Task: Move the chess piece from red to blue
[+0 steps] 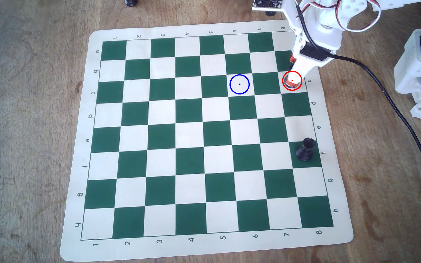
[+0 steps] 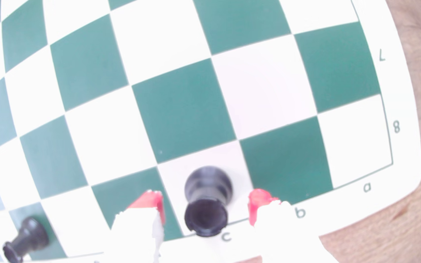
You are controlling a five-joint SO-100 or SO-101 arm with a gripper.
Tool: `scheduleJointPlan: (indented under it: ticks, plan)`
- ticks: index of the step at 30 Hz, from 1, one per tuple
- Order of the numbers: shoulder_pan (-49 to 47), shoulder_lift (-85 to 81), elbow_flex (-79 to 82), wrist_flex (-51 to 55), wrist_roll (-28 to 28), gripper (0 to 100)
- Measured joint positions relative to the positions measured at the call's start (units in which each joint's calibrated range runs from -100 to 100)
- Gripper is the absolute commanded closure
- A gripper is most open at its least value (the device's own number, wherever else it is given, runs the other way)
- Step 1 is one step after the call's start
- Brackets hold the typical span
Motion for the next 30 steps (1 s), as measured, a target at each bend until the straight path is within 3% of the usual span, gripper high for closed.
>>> scheduleJointPlan:
  ticks: [8, 14, 24, 30]
  plan:
    - [-0.1, 0.0, 0.0, -0.4, -0.2, 90]
    - [-0.2, 0.0, 0.0, -0.4, -0.2, 85]
    - [-1.8, 0.0, 0.7, -0.4, -0.2, 100]
    - [-1.8, 0.0, 0.7, 0.6, -0.2, 100]
